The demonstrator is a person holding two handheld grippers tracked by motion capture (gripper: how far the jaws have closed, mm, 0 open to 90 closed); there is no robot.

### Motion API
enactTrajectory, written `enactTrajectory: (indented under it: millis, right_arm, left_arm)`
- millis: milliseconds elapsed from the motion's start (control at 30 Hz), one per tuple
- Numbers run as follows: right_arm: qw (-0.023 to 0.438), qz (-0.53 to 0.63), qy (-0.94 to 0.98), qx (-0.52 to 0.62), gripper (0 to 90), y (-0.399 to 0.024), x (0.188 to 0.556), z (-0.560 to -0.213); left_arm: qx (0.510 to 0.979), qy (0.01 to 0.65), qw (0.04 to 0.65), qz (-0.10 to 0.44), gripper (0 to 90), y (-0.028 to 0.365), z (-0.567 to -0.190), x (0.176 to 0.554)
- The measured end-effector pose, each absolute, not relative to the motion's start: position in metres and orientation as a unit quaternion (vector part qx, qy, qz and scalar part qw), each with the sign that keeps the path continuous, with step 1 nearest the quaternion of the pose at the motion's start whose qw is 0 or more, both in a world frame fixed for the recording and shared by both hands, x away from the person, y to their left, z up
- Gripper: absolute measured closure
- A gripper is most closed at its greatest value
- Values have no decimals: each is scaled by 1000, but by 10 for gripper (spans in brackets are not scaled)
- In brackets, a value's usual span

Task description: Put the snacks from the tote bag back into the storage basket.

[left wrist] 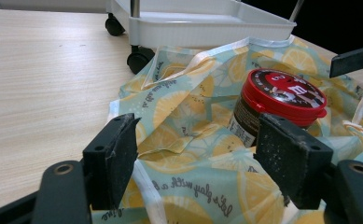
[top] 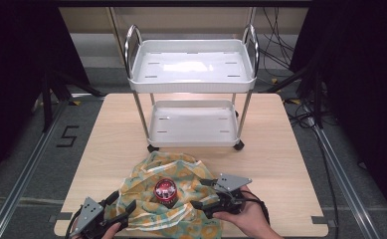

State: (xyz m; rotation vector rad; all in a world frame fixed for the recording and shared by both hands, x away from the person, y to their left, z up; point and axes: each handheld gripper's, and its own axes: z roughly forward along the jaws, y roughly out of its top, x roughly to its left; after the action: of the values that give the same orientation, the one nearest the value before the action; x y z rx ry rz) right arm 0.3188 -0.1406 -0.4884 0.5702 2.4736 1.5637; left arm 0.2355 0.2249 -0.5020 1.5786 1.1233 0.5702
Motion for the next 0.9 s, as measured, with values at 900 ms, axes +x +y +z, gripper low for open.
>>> enactTrajectory:
  millis: [900]
  right_arm:
    - [64,495,855,138,210,-91,328,-479]
  left_arm:
    - [669,466,526,241,293,220,-502,237]
